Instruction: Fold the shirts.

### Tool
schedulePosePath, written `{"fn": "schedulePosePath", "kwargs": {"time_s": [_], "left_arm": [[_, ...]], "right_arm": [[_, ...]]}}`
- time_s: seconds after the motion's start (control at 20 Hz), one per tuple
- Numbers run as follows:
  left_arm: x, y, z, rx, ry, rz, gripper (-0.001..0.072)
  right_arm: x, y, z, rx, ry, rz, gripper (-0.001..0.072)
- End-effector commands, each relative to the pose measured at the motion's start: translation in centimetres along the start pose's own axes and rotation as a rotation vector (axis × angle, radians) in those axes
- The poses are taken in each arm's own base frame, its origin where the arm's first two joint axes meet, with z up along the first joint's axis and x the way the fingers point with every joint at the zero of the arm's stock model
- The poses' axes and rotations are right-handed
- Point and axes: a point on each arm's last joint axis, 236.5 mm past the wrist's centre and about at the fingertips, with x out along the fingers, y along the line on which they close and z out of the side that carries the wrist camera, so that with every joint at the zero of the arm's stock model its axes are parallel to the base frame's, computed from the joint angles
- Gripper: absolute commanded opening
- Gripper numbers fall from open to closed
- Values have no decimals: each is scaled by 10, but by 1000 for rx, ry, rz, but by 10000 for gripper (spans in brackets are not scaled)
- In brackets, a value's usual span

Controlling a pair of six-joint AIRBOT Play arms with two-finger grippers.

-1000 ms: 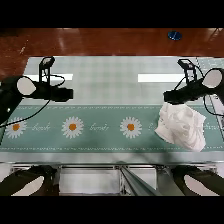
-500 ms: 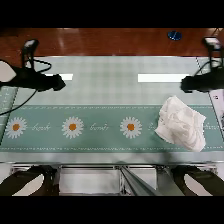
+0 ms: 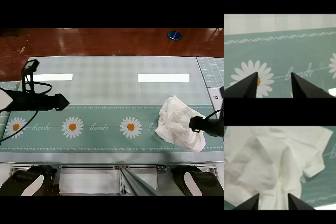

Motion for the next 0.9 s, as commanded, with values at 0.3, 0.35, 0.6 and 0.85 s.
{"fn": "schedulePosePath", "kwargs": {"time_s": [0.3, 0.35, 0.6, 0.85], "left_arm": [[15, -11, -11, 8, 5, -30, 508], [18, -10, -12, 6, 11, -29, 508], [22, 24, -2, -11, 5, 33, 508], [-14, 89, -8, -213, 9, 104, 507]], "right_arm": [[109, 15, -19, 59, 154, 27, 409], [117, 19, -22, 69, 178, 38, 402], [117, 58, -28, -5, 249, 205, 30], [-5, 79, 113, -97, -147, 274, 29]]}}
